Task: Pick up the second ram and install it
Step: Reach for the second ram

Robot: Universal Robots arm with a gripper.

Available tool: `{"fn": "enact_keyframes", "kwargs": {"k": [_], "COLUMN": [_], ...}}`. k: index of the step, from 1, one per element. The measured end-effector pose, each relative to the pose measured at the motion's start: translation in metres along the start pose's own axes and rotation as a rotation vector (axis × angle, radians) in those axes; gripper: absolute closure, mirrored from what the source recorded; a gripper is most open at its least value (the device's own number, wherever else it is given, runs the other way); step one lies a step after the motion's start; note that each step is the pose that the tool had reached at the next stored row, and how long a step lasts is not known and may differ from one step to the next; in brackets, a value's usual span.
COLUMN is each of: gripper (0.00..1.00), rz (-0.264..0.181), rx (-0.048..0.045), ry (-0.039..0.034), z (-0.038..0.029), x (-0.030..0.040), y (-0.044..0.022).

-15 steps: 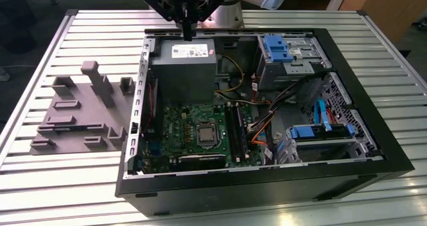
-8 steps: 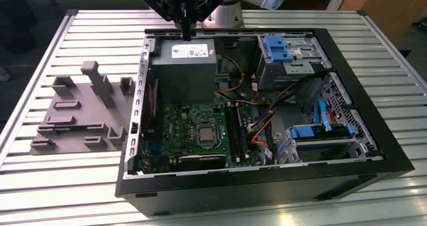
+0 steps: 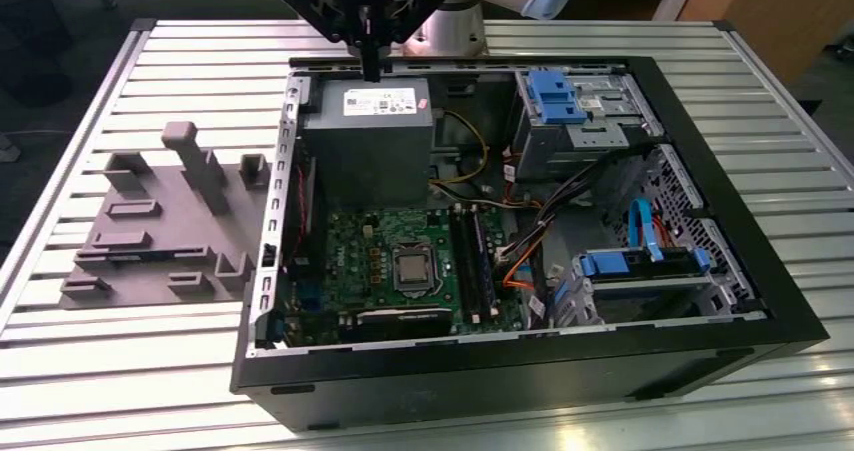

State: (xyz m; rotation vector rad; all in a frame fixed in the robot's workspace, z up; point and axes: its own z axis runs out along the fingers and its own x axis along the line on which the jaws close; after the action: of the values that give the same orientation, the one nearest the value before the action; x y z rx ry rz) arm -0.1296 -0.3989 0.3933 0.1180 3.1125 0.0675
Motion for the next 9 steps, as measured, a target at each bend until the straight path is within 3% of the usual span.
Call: {"fn": "enact_keyframes", "kwargs": {"k": [9], "gripper": [0.89], "rz": [0.0], "rx": [-0.0001], "ry": [0.0], "z": [0.0], "x": [0.0027], "y": [-0.0002]}}
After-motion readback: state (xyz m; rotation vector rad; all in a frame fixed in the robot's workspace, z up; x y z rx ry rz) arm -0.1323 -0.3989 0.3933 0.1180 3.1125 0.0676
